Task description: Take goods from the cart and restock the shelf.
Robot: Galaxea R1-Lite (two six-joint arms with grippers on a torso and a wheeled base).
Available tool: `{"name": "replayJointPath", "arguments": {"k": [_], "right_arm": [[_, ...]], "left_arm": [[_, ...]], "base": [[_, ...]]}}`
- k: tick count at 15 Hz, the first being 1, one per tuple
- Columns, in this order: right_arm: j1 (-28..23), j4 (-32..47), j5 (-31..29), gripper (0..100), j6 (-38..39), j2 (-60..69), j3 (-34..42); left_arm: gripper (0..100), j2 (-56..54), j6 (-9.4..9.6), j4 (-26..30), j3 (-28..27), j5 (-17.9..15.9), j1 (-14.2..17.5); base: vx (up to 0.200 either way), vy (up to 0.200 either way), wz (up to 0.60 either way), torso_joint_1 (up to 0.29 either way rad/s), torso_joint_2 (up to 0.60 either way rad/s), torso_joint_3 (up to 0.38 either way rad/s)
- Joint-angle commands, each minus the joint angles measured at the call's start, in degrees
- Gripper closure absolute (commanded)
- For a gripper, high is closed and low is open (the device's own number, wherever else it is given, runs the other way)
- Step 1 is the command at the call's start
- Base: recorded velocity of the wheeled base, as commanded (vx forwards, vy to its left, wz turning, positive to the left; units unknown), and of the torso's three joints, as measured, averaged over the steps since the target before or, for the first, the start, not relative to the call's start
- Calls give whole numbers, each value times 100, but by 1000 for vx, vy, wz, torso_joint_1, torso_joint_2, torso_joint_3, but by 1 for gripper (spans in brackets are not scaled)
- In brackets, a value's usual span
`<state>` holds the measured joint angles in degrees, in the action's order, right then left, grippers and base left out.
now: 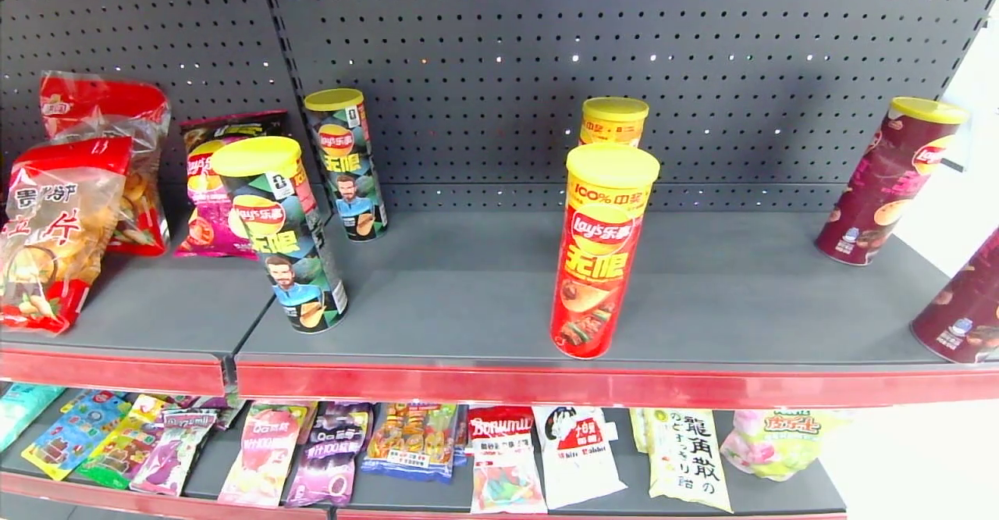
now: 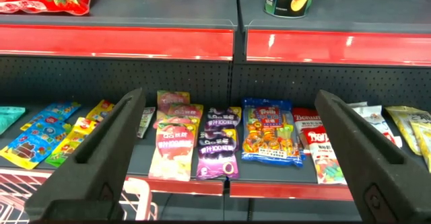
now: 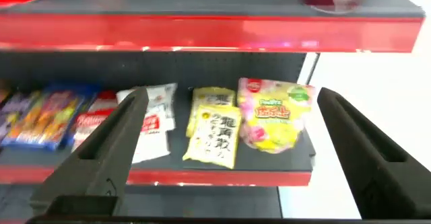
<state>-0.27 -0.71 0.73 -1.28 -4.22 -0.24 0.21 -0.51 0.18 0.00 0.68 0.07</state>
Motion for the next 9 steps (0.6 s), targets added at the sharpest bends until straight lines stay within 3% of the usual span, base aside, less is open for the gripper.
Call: {"name": "replayJointPath", "arguments": {"k": [1, 9], "right_arm": [[36, 79, -143, 0, 172, 404, 16], [36, 71, -100, 0, 102, 404, 24]], "left_arm": [[0, -3, -2, -1, 0, 2, 1], [0, -3, -2, -1, 0, 2, 1]], "base": [[0, 0, 0, 0, 0, 0], [0, 0, 0, 0, 0, 0]]}}
